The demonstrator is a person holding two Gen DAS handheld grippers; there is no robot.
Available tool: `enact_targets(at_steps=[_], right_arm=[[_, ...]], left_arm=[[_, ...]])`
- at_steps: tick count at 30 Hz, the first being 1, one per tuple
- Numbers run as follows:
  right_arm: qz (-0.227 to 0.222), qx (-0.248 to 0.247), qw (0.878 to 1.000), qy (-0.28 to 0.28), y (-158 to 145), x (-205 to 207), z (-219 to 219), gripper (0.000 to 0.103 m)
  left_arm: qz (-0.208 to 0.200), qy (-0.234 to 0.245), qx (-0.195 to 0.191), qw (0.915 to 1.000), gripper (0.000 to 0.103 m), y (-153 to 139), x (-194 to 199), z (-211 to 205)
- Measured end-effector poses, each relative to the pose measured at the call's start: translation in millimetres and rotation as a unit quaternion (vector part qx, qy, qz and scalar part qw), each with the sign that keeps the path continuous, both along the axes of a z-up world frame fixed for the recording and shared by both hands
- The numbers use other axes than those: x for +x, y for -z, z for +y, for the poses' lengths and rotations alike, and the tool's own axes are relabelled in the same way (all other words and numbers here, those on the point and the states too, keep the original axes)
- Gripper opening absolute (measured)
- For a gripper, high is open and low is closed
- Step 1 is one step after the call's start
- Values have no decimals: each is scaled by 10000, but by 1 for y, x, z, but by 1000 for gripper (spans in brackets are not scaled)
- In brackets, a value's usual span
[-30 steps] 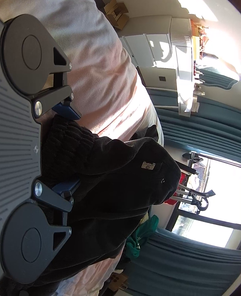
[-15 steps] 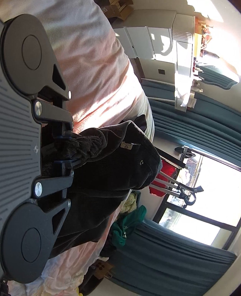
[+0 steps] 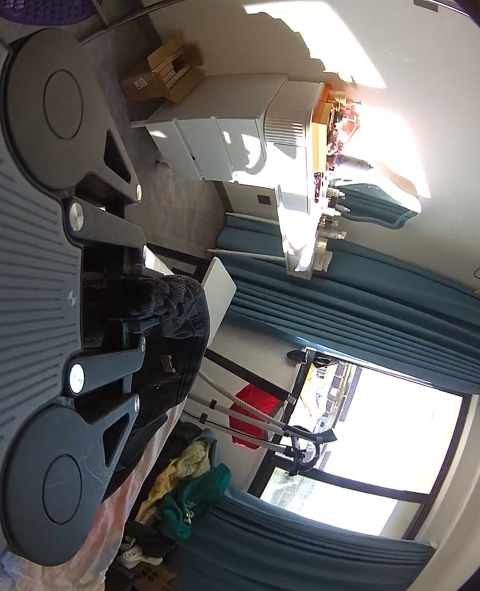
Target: Fold clothes
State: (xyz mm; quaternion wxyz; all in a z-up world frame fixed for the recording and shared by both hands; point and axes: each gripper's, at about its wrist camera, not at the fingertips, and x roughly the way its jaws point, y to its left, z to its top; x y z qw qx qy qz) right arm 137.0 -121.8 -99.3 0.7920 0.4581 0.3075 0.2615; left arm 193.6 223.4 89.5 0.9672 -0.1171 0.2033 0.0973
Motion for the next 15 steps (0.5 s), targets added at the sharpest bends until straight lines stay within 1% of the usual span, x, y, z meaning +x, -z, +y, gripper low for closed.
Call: enact_targets(at_steps=[2,4,6,8,11,12,13,14,15], right_arm=[[-18,41,9996,-275,3,15,37,22],[61,-161,9986,-495,12,28,69,22],[236,-416,9968,-636,25,37,87,23],[280,-519,9957,-715,37,42,93,22],[184,-490,9954,-806,36,42,87,23],[109,-547,9949,-835,34,40,86,25],[-11,-647,9941,-875,30,37,85,27],[-99,-747,9929,-920,27,33,85,33],[-173,-842,9916,-966,23,30,85,44]], left_arm=[[183,-186,249,9994,17,5,15,20],[425,-264,313,9983,18,23,26,37],[643,-303,424,9966,19,42,34,49],[755,-301,611,9948,22,63,34,51],[847,-242,734,9934,26,81,31,48],[835,-219,731,9936,27,82,27,47],[818,-193,725,9938,30,82,23,46],[800,-168,718,9941,37,83,18,45],[766,-165,733,9942,43,81,12,44]])
